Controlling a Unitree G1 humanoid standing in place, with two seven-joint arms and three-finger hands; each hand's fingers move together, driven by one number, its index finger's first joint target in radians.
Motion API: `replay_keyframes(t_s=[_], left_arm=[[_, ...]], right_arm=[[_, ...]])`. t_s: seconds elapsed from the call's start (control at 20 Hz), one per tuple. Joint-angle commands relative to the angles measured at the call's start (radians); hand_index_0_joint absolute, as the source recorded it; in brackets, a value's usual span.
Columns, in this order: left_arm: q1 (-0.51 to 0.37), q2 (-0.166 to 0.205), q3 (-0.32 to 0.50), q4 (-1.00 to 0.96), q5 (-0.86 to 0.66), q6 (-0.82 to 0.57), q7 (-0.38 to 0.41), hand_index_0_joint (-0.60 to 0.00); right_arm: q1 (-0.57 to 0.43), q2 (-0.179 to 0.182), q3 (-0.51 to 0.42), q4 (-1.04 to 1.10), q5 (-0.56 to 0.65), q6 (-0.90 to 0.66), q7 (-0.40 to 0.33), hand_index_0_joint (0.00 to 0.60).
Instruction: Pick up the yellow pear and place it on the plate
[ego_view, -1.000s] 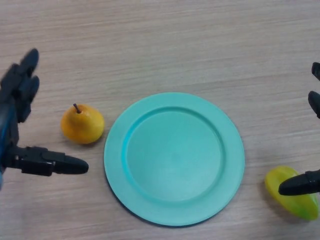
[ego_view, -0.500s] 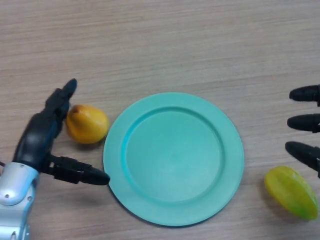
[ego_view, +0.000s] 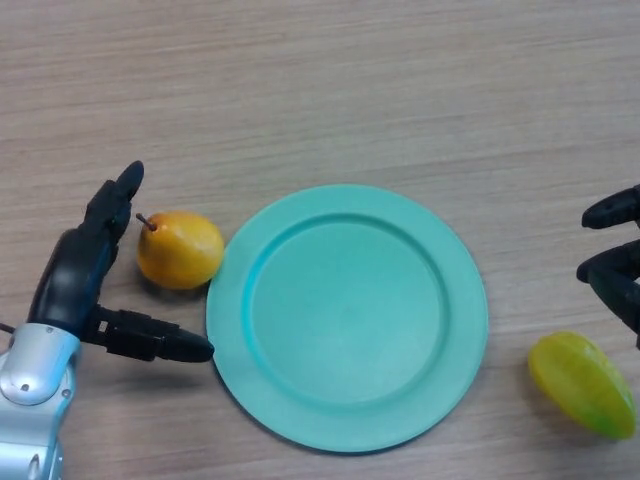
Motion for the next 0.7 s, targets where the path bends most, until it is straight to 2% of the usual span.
replay_keyframes(t_s=[0.05,0.1,0.15,0.2,0.25,0.4,0.45,0.55,0.65,0.7], left_arm=[[-0.049,0.06,0.057,-0.032,0.02,-0.163,0.067,-0.2],[-0.05,0.06,0.058,-0.025,0.028,-0.177,0.082,-0.3],[-0.054,0.064,0.059,-0.002,0.058,-0.217,0.128,-0.451],[-0.056,0.069,0.058,0.016,0.085,-0.247,0.162,-0.551],[-0.052,0.078,0.058,0.019,0.11,-0.261,0.17,-0.6],[-0.038,0.092,0.075,-0.001,0.14,-0.29,0.166,-0.6],[-0.046,0.107,0.088,-0.01,0.195,-0.292,0.212,-0.6],[-0.044,0.118,0.113,-0.075,0.199,-0.296,0.258,-0.6],[-0.022,0.112,0.12,-0.182,0.163,-0.265,0.228,-0.6],[-0.018,0.106,0.122,-0.218,0.17,-0.266,0.238,-0.6]], right_arm=[[-0.014,-0.024,-0.079,-0.059,0.011,-0.088,-0.031,0.6],[-0.015,-0.024,-0.08,-0.062,0.011,-0.085,-0.032,0.6],[-0.015,-0.023,-0.081,-0.071,0.009,-0.076,-0.033,0.6],[-0.017,-0.023,-0.08,-0.078,0.006,-0.067,-0.035,0.6],[-0.019,-0.024,-0.078,-0.083,0.001,-0.063,-0.035,0.6],[-0.021,-0.022,-0.067,-0.078,-0.011,-0.075,-0.036,0.6],[-0.024,-0.023,-0.065,-0.076,-0.011,-0.078,-0.037,0.6],[-0.023,-0.021,-0.064,-0.074,-0.01,-0.093,-0.04,0.6],[-0.023,-0.023,-0.055,-0.071,-0.017,-0.085,-0.042,0.6],[-0.023,-0.022,-0.052,-0.073,-0.017,-0.081,-0.041,0.6]])
